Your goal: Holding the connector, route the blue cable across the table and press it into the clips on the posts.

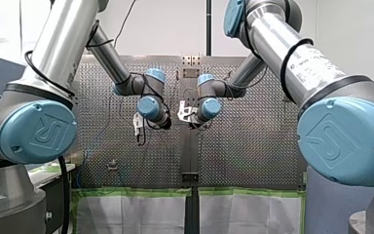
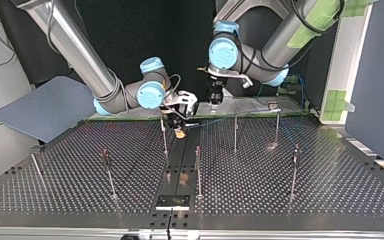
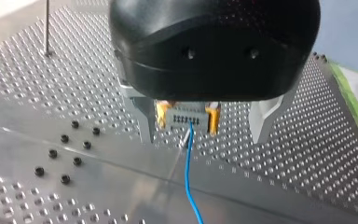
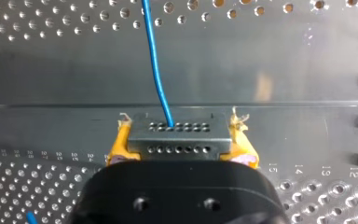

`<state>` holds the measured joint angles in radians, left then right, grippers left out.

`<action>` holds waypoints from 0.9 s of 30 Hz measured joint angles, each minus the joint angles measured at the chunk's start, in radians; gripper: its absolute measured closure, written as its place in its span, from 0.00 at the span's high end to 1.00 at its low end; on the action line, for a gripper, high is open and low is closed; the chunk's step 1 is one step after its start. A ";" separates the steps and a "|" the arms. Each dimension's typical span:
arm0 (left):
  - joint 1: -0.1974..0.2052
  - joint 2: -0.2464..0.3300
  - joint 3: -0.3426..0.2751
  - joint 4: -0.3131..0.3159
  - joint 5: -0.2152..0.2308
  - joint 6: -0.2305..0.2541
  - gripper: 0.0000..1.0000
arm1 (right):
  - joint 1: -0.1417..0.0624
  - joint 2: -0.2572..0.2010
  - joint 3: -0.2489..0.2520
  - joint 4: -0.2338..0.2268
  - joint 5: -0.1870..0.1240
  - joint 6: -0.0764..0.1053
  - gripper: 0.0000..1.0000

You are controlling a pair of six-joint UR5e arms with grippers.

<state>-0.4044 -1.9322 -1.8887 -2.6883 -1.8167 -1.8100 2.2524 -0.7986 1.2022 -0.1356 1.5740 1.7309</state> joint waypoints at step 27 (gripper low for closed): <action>0.037 -0.228 0.234 0.025 -0.091 -0.038 1.00 | -0.007 0.000 0.000 0.005 0.000 -0.005 0.00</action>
<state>-0.3670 -2.1598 -1.6547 -2.6635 -1.9076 -1.8477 2.2457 -0.7986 1.2021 -0.1305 1.5740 1.7261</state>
